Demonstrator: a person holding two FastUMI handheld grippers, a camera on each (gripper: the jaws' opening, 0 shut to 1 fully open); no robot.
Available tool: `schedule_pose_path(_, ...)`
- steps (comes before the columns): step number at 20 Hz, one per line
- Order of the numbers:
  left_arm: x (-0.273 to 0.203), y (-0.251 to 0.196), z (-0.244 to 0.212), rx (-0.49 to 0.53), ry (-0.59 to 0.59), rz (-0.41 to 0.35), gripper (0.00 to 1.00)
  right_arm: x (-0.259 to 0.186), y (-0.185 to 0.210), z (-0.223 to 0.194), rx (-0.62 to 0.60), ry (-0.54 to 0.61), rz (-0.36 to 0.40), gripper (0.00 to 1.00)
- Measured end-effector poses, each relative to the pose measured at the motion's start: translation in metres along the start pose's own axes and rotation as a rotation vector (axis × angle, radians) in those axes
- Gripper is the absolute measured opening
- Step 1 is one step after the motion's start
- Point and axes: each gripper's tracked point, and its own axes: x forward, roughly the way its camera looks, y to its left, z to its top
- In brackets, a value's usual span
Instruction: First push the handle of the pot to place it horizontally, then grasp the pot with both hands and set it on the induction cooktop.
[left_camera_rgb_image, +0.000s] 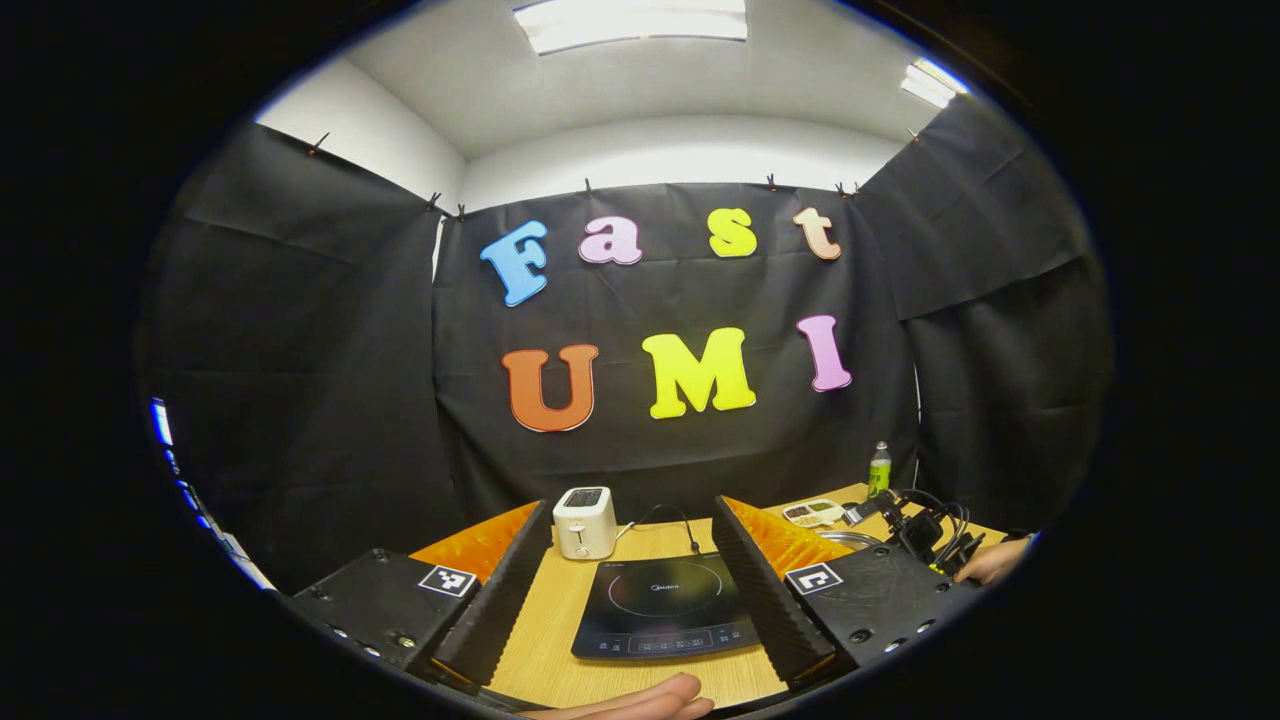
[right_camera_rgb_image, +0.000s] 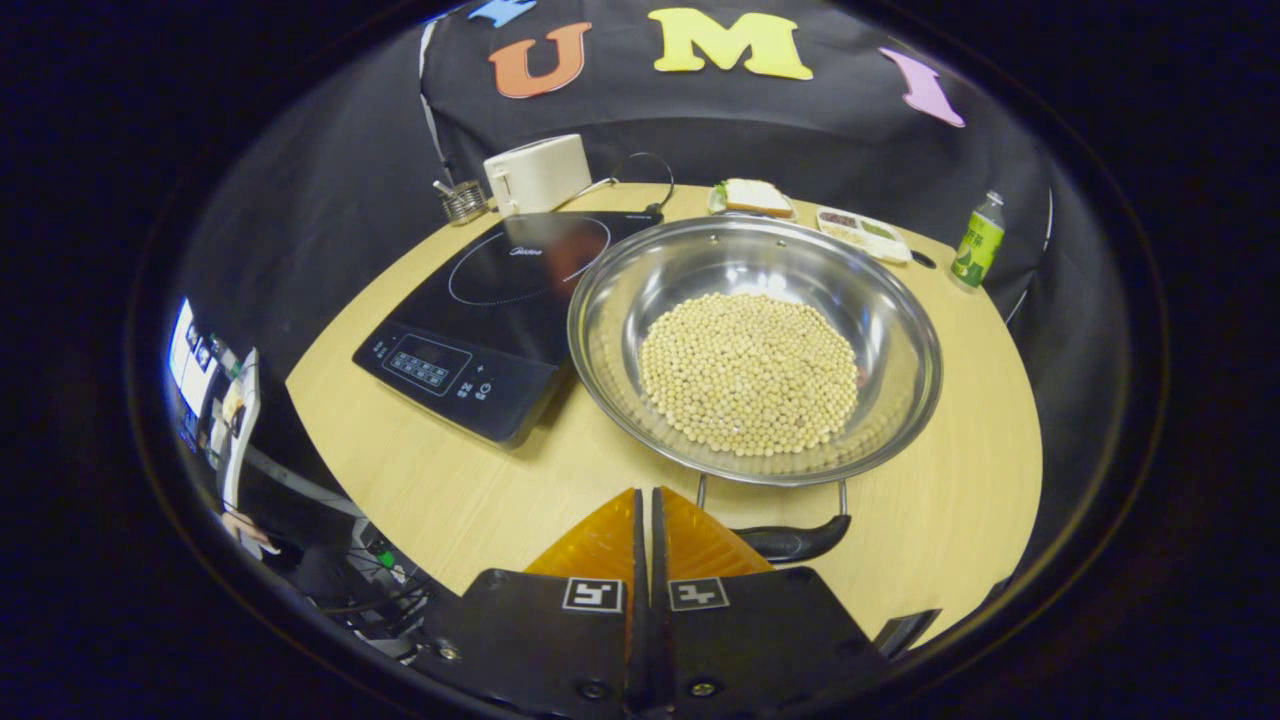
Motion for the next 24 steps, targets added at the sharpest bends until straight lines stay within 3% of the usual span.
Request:
schedule_pose_path(3, 0.002, -0.002, -0.003, 0.006, 0.006, 0.000, 0.96, -0.005, -0.011, -0.001, 0.000, -0.005, -0.013, 0.00)
schedule_pose_path(20, 0.001, -0.032, -0.004, 0.000, 0.011, -0.055, 0.96, -0.021, -0.093, 0.001, 0.066, -0.046, -0.112, 0.04)
schedule_pose_path(24, 0.006, -0.035, -0.003, -0.010, 0.005, -0.059, 0.96, -0.022, -0.116, 0.004, 0.015, -0.043, -0.170, 0.04)
